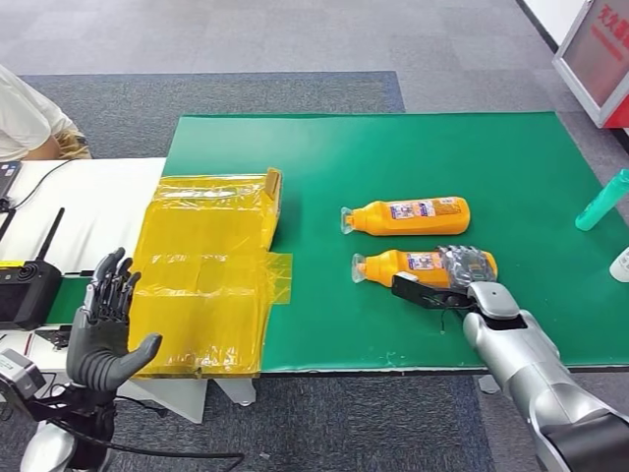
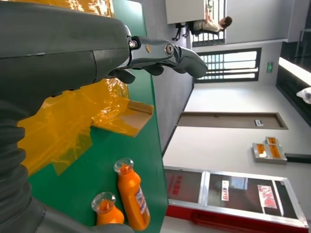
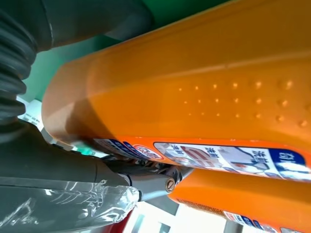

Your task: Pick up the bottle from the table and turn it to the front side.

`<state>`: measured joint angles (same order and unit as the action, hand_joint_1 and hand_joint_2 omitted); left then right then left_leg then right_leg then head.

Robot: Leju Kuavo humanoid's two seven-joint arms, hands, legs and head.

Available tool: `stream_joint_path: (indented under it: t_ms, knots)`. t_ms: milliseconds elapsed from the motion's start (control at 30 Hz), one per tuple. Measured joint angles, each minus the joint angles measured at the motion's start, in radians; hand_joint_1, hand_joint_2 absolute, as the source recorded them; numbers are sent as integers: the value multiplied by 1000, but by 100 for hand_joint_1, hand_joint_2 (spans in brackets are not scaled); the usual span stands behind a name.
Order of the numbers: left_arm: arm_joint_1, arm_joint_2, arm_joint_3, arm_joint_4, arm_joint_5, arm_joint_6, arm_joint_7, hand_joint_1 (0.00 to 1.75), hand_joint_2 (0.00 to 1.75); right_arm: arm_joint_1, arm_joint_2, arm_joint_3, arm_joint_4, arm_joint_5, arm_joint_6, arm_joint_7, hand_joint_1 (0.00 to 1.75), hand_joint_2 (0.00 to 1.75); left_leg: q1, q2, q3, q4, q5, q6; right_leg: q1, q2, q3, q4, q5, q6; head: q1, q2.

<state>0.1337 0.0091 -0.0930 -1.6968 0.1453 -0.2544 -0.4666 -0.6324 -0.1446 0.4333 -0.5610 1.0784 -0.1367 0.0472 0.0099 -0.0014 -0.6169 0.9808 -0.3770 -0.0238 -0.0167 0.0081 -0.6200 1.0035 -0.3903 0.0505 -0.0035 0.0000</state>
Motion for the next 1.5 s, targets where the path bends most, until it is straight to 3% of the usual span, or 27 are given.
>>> stream_joint_path:
  t_ms: [433, 500, 600, 667, 867, 1233, 1367, 1500]
  knots:
    - [2, -1, 6, -7, -1, -1, -7, 0, 175, 34, 0, -18, -77, -175, -1, -160, 175, 175, 0, 0, -1, 0, -1, -1, 0, 0, -2, 0, -1, -1, 0, 0]
    - [1, 0, 5, -7, 4, -1, -15, 0, 175, 53, 2, -43, -107, -303, 37, -244, 175, 175, 0, 0, -1, 0, -1, -1, 0, 0, -2, 0, -1, -1, 0, 0]
    - [-10, 7, 5, -2, 25, 0, -34, 0, 175, 110, 10, -106, -198, -606, 173, -407, 175, 175, 0, 0, -2, 0, -1, -1, 0, 0, -2, 0, -1, -1, 0, 0]
    - [-25, 15, 4, 9, 40, 3, -43, 0, 175, 165, 23, -142, -284, -782, 240, -474, 175, 175, 0, 0, -3, 0, -1, -1, 0, 0, -4, 0, -1, -1, 0, 0]
    - [-97, 34, -21, 69, 66, 7, -45, 0, 175, 269, 93, -190, -529, -1156, 310, -503, 175, 175, 1, 0, -6, 0, 0, -2, 1, 0, -6, 1, -1, -1, 0, 0]
    - [-326, 10, -76, 254, 154, 54, -49, 0, 175, 290, 159, -139, -691, -1153, 219, -540, 175, 175, 0, 0, -6, 0, 0, -2, 0, 0, -7, 1, 0, -1, 0, 0]
    - [-393, -2, -116, 317, 237, -33, 4, 0, 175, 287, 174, -119, -699, -1182, 205, -541, 175, 175, 0, 0, -6, 0, 1, -2, 0, 0, -7, 1, -1, -1, 0, 0]
    - [-503, -29, -203, 417, 272, -105, 81, 0, 175, 266, 210, -92, -672, -1211, 133, -530, 175, 175, 0, 0, -7, 0, 1, -2, 0, 0, -7, 1, 0, -1, 0, 0]
